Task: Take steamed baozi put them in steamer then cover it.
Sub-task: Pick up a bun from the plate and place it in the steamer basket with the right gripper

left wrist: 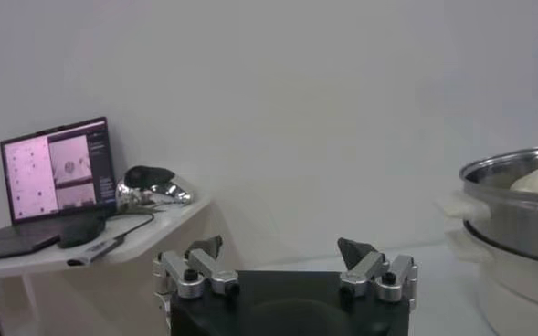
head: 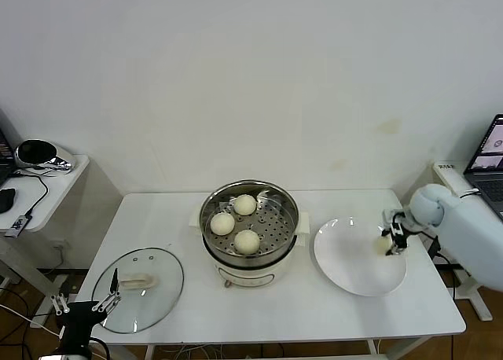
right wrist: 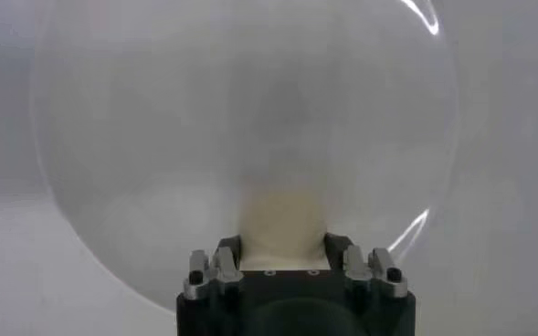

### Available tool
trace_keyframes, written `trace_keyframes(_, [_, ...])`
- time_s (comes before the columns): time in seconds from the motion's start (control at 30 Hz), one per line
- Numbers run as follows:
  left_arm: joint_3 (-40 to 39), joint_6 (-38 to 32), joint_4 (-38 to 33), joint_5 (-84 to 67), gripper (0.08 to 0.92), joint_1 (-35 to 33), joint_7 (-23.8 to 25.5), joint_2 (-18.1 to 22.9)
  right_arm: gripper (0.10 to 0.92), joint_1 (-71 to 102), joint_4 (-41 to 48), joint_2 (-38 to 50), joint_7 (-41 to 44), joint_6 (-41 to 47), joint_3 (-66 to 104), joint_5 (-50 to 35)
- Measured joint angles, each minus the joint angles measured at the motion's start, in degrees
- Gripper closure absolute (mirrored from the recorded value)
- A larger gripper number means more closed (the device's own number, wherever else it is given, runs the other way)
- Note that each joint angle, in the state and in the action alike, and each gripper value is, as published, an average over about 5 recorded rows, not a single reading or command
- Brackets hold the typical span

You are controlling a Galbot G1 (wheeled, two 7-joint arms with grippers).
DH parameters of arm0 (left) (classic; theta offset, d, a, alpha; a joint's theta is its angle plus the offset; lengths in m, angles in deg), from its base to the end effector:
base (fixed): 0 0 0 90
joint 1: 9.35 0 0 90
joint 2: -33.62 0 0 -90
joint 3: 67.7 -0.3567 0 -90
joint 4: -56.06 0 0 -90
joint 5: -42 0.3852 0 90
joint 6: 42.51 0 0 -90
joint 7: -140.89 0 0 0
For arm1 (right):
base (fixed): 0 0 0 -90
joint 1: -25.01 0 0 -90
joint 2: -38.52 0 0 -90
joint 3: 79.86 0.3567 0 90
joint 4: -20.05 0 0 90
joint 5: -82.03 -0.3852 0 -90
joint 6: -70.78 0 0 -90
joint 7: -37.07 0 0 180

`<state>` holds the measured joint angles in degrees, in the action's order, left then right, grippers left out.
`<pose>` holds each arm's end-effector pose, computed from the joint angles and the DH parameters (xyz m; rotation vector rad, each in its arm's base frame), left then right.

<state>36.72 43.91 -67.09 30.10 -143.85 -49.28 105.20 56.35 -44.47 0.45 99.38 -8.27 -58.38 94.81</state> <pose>0.1434 0.1224 -0.2997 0.2762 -3.0393 -0.3157 0.5589 -0.2117 -0.1913 1.0584 -1.4199 1.3983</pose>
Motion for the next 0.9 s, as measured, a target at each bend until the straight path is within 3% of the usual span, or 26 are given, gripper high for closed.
trace_keyframes(0.5, [-2.11, 0.00, 1.68, 0.43, 0.177, 2.07, 0.03, -0.40, 0.429, -33.64, -16.70, -3.30, -3.83, 10.61, -27.37, -25.07])
trace_keyframes(0.9, [-2.49, -0.22, 1.44, 0.40, 0.177, 2.68, -0.07, -0.13, 0.423, -41.12, -17.43, -15.99, -10.50, 20.59, -36.59, -41.12])
